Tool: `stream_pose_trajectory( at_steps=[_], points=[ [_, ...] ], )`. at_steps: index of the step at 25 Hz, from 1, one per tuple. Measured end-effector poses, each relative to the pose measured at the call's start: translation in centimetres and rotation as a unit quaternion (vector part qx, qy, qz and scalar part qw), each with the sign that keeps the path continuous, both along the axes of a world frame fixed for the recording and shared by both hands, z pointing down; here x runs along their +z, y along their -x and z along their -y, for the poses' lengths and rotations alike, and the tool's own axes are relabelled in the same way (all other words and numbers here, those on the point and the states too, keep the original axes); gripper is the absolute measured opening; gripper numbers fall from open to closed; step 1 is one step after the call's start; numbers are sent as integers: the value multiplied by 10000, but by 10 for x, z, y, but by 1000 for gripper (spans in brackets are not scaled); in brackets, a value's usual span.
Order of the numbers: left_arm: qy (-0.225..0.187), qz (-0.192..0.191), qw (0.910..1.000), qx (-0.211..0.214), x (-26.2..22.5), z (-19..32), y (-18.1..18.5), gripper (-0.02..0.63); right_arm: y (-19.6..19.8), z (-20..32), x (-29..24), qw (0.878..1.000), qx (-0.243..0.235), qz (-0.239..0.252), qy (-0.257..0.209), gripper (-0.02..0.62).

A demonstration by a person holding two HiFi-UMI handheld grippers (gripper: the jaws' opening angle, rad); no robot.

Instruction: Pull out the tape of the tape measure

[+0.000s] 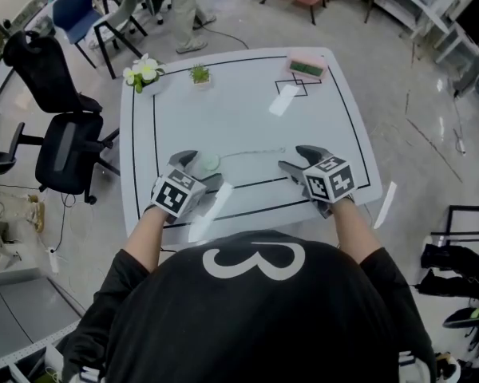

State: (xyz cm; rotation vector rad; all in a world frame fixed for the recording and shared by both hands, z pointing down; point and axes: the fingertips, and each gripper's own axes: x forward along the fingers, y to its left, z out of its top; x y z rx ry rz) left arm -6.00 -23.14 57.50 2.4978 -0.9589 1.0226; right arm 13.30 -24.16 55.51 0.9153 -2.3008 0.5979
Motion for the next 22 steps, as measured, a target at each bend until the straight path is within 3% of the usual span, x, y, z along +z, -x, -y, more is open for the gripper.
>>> stream_pose_trajectory(
  at_steps=[3,7,11,16,22],
  points=[
    [-113,-379,9991,-133,-24,-7,6,351,7,-17,-31,9983,139,545,-167,271],
    [-52,-1284,9913,-290,-70,-31,15,334,23,-45,-77,9914,350,1163,-489,226],
    [-93,-2259,9740,-120,-126,-69,19,216,51,-83,-126,9770,482,1903,-829,120],
    [-503,-2989,9525,287,-191,-118,26,40,86,-135,-167,9594,426,2474,-1283,11],
    [-864,-3512,9288,808,-241,-175,26,3,121,-192,-194,9476,22,2578,-1886,11]
  ],
)
